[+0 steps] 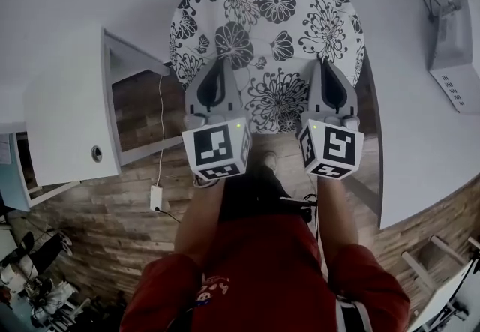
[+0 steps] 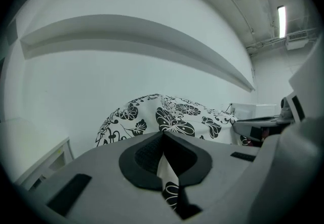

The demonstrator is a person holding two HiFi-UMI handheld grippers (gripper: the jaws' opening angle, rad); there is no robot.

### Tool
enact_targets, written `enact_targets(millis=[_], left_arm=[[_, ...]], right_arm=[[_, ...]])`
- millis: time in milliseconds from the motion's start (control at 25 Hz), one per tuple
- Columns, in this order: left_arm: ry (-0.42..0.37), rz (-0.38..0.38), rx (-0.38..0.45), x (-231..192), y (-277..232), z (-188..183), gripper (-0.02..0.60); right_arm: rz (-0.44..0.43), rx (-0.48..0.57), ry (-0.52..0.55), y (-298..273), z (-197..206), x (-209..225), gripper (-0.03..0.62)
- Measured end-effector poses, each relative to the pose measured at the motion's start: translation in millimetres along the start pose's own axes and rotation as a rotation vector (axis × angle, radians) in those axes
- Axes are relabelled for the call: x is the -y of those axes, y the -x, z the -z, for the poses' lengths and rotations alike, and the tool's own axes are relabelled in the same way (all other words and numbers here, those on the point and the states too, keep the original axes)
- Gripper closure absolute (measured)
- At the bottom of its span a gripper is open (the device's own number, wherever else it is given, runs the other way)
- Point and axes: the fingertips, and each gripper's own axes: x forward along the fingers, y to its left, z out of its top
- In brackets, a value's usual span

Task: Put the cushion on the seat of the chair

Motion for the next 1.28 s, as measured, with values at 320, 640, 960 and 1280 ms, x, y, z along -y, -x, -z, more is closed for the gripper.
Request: enact_targets(millis=[320,640,960,1280], left_arm=[[-0.043,-0.010,0.000,3,0,0,0.552],[-0.019,-0.001,-0.033,3,2,-5,0.553],[-0.007,0.006,-0.070,3,2,-6,0.552],[0.018,-0.016,-0.121,1,0,-2,0.552]], right_arm=[[-0.007,0.005,-0.026,-4,7,2,0.565],[0.002,-0.044,0.004,-3,1,1,0.565],[0.011,-0.089,0.024,-2,-3,1,0.565],[-0.004,-0.141,0.030,-1,-2,-2,0.565]])
